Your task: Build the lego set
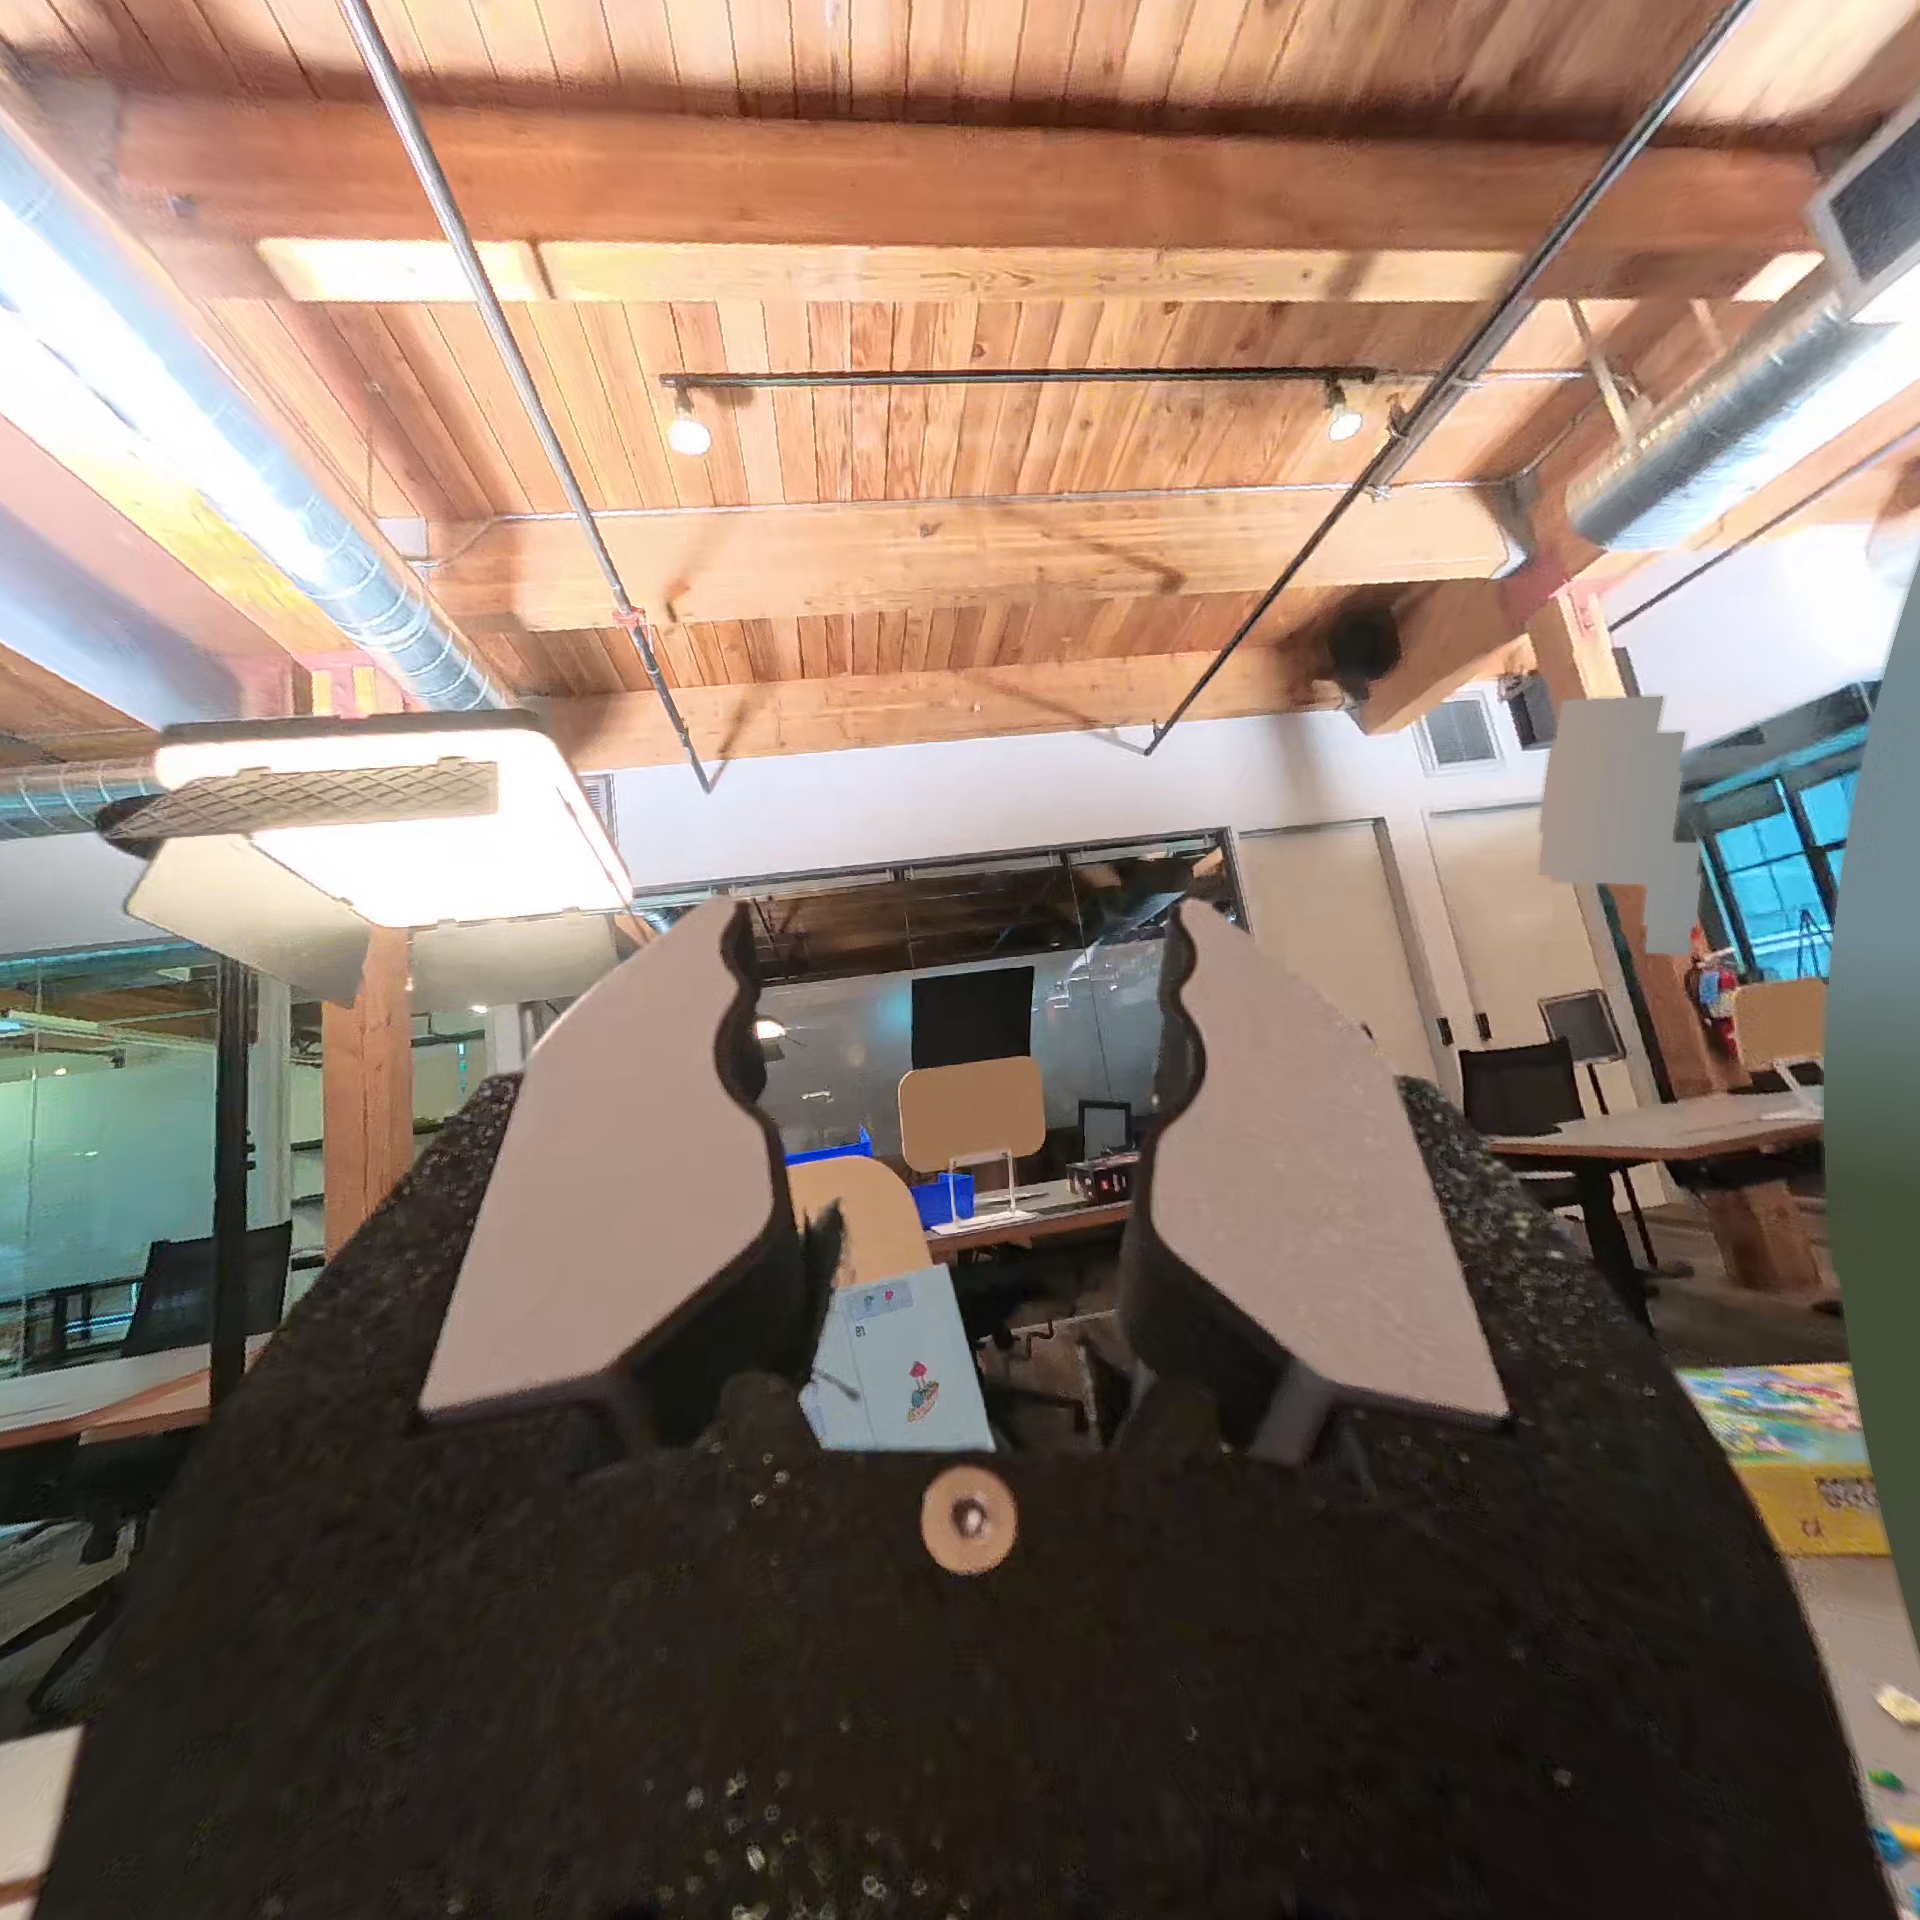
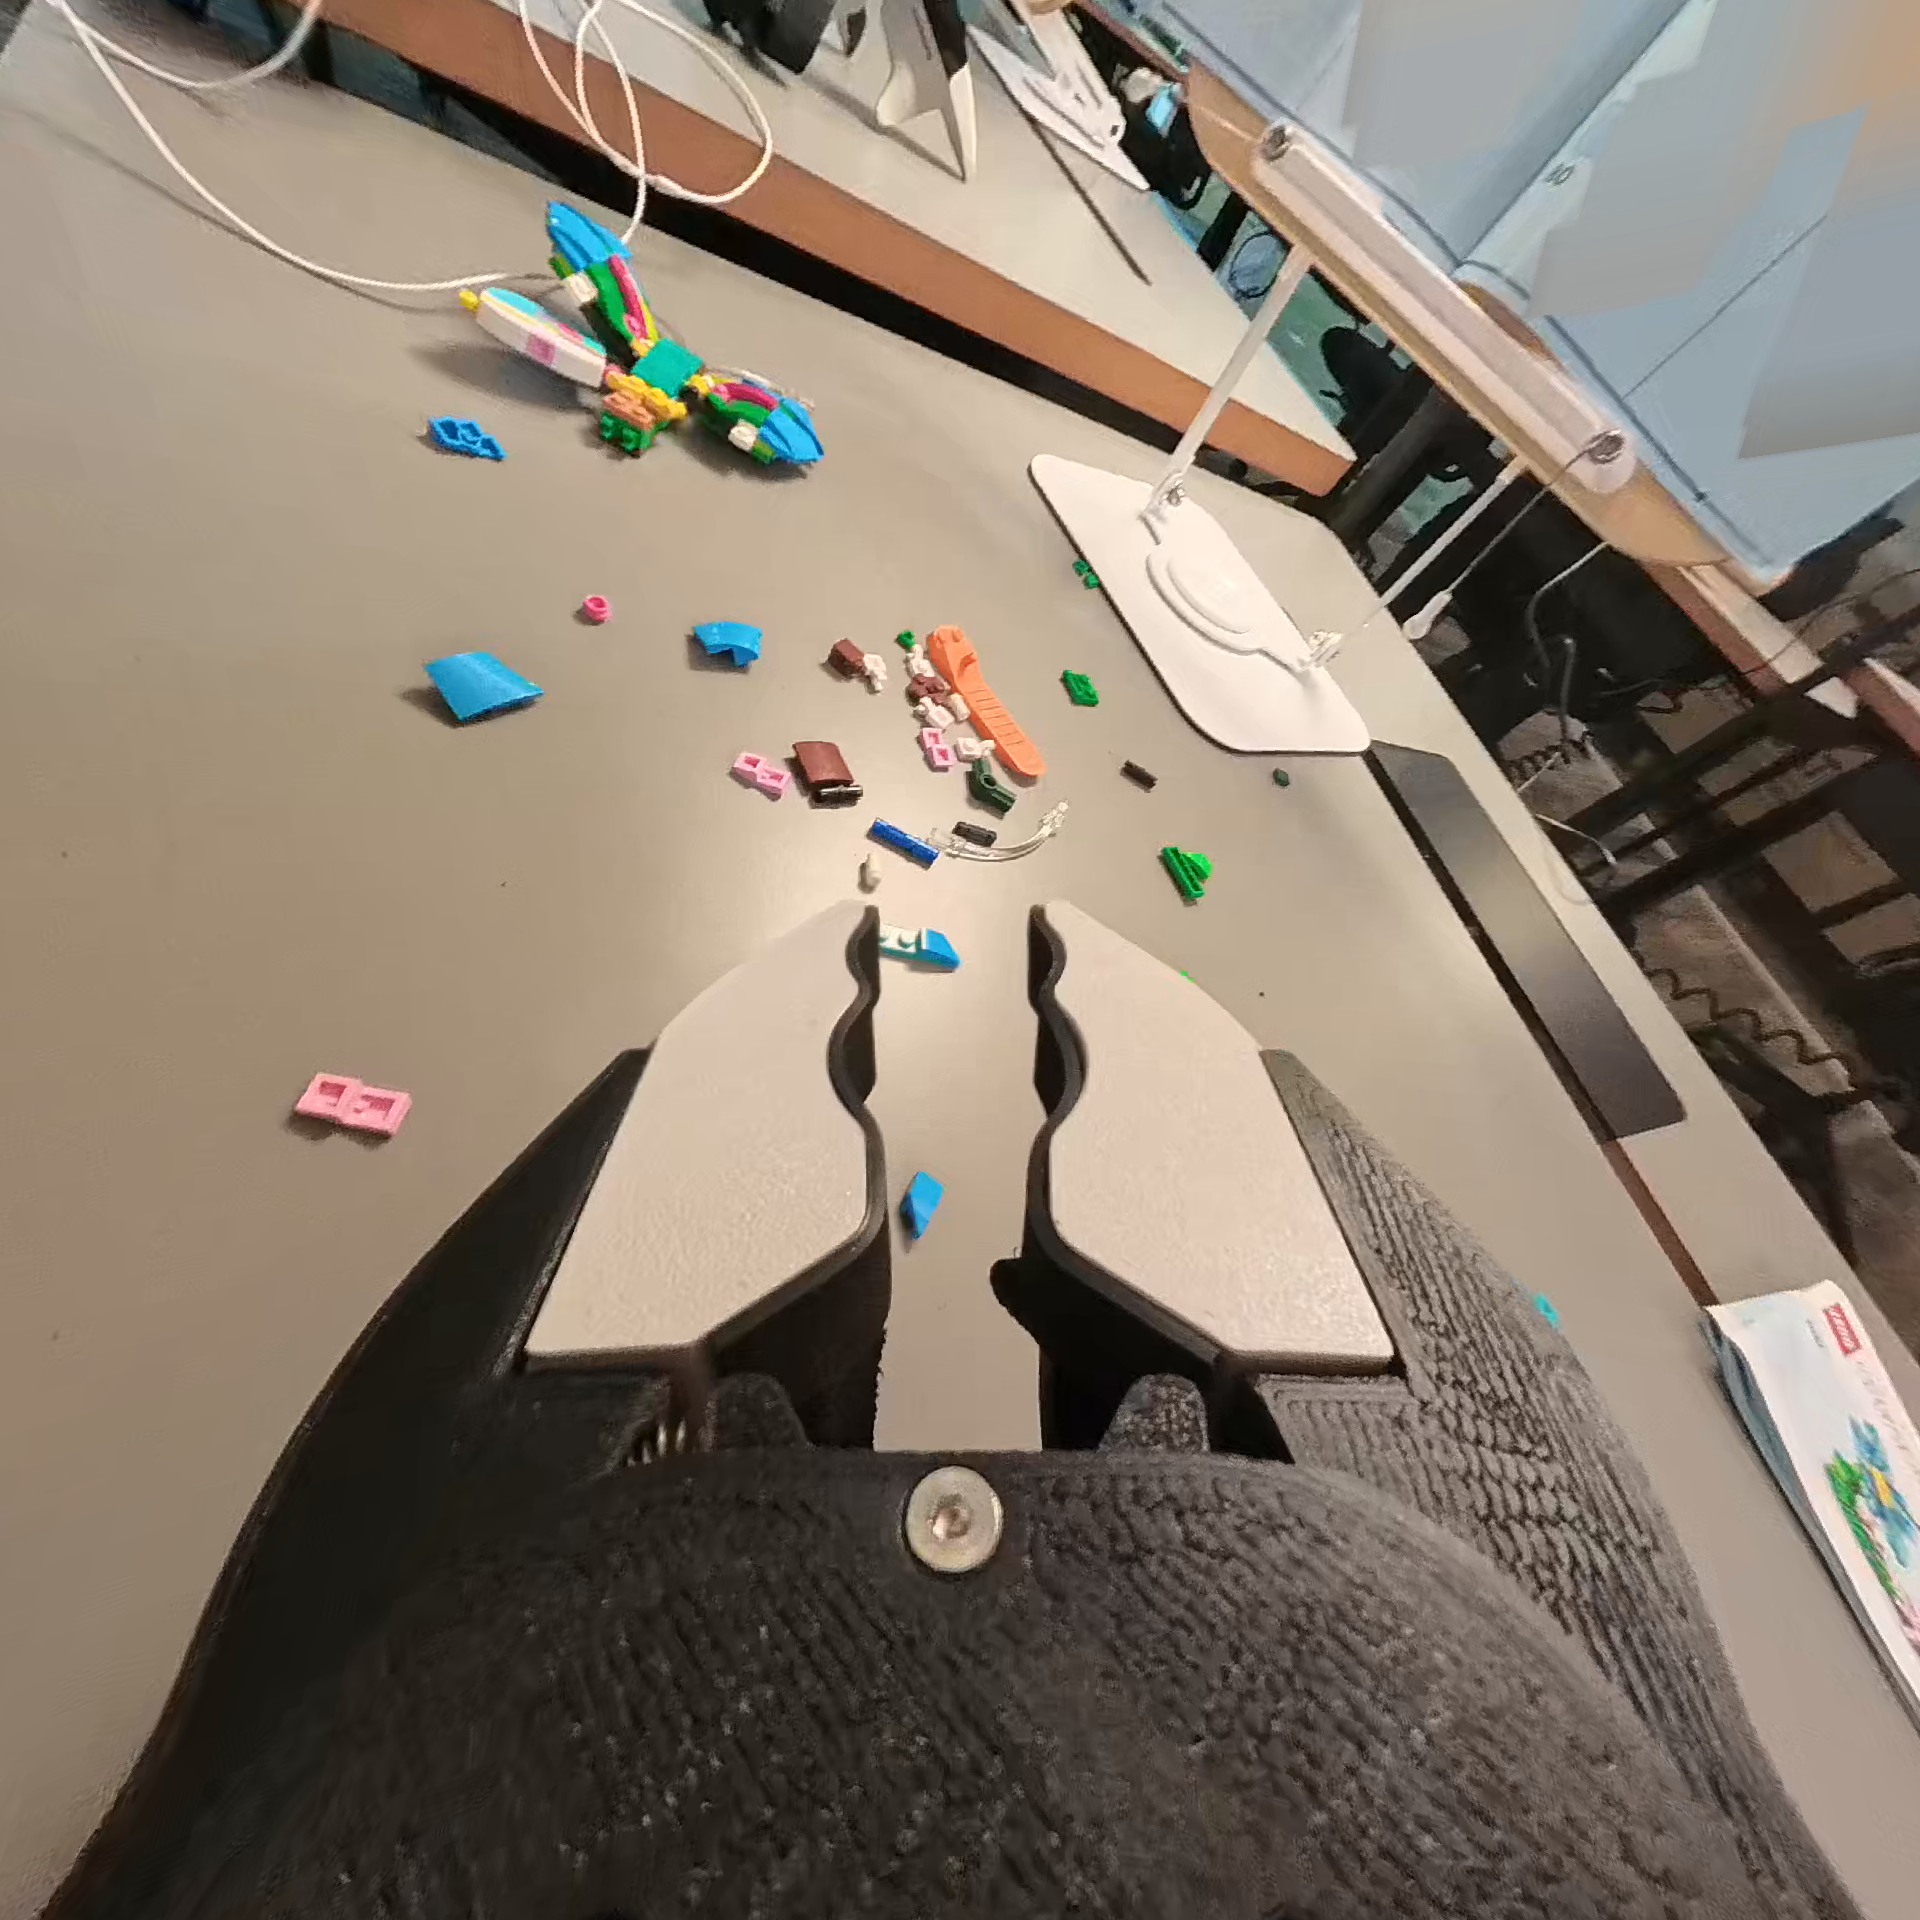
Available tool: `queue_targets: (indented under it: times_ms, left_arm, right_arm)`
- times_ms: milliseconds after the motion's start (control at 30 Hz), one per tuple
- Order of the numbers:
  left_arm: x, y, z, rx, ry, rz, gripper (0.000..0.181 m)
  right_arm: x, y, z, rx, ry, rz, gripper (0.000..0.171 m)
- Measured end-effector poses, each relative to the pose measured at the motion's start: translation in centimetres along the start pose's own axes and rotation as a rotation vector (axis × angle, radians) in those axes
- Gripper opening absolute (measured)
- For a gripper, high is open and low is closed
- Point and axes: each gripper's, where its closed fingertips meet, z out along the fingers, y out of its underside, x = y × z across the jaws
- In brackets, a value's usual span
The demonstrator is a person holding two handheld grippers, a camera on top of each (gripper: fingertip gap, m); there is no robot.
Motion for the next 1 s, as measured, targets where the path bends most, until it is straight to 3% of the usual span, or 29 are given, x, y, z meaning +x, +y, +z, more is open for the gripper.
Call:
queue_targets:
  times_ms: [33, 200, 400, 533, 700, 800, 1000]
  left_arm:
    - [-0.3, 0.3, 0.1, -0.002, -0.011, -0.006, 0.074]
    - [-0.1, 4.9, 0.6, -0.075, -0.011, -0.09, 0.072]
    - [3.0, 13.1, 0.1, -0.289, 0.086, -0.077, 0.07]
    - [5.2, 20.1, -0.9, -0.505, 0.142, 0.061, 0.072]
    - [5.5, 25.5, -2.0, -0.717, 0.147, 0.143, 0.069]
    - [5.3, 28.0, -2.6, -0.839, 0.133, 0.17, 0.072]
    - [4.5, 29.8, -3.6, -0.893, 0.095, 0.18, 0.069]
  right_arm:
    - [0.2, -0.1, -0.1, 0.005, 0.022, -0.002, 0.026]
    - [1.6, -0.4, -1.0, 0.052, 0.118, 0.055, 0.026]
    - [3.7, -1.7, -2.6, 0.165, 0.176, 0.227, 0.025]
    - [4.4, -2.4, -3.5, 0.207, 0.201, 0.26, 0.024]
    - [4.2, -2.1, -3.3, 0.193, 0.194, 0.268, 0.023]
    - [3.7, -1.9, -2.9, 0.171, 0.183, 0.254, 0.023]
    - [3.1, -1.4, -2.2, 0.144, 0.158, 0.263, 0.023]
